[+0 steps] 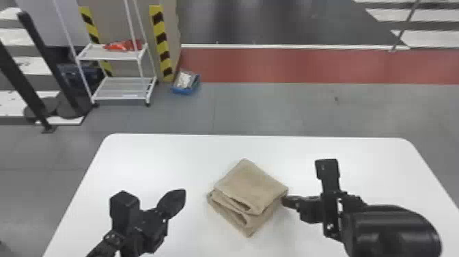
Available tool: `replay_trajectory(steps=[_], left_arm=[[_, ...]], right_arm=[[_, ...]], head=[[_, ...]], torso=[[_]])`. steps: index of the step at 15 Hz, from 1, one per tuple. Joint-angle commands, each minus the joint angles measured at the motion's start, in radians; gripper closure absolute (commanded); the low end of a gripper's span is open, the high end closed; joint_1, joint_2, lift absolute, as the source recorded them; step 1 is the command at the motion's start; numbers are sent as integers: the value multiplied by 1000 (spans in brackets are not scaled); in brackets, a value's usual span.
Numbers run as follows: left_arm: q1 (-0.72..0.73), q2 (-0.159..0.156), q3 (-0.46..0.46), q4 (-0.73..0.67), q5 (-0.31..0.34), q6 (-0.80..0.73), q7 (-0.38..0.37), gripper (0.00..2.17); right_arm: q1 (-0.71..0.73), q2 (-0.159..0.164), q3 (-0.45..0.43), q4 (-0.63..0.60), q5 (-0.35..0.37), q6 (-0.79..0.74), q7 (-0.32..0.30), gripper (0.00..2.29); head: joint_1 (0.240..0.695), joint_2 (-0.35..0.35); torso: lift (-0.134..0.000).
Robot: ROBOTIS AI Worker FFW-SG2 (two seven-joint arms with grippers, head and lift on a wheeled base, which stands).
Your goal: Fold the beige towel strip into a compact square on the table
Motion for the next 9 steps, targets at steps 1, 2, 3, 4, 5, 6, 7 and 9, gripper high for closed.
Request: replay_trajectory(steps=[1, 2, 3, 4, 5, 6, 7, 9], left_arm=[[-1, 4, 2, 4, 6, 0, -1, 1774], [-4, 4, 1, 9, 9, 0, -3, 1774], [-18, 4, -6, 30, 7, 0, -1, 1774], [-30, 4, -10, 50, 6, -3, -1, 1774], [-38, 1, -13, 69, 0, -13, 2, 1774], [-58, -3, -21, 99, -10, -31, 6, 1774], [-78, -4, -30, 144, -14, -68, 19, 1774], [-138, -6, -68, 246, -37, -132, 49, 1774]], right_arm=[[-99, 1, 2, 109, -1, -28, -5, 1983], [-104, 1, 1, 112, -10, -25, -5, 1983], [-90, 1, 2, 92, -17, -19, -4, 1983], [-53, 1, -4, 41, -27, -10, 6, 1980], [1, 1, -27, -35, -49, 27, 25, 1980], [50, 1, -64, -106, -75, 49, 58, 1980], [105, 1, -114, -178, -116, 58, 93, 1980], [205, 1, -228, -308, -214, 58, 141, 1980]], head=[[695, 16], [695, 18], [695, 19], [695, 20], [695, 23], [695, 26], [695, 28], [695, 22]], torso=[[0], [0], [0], [0], [0], [0], [0], [0]])
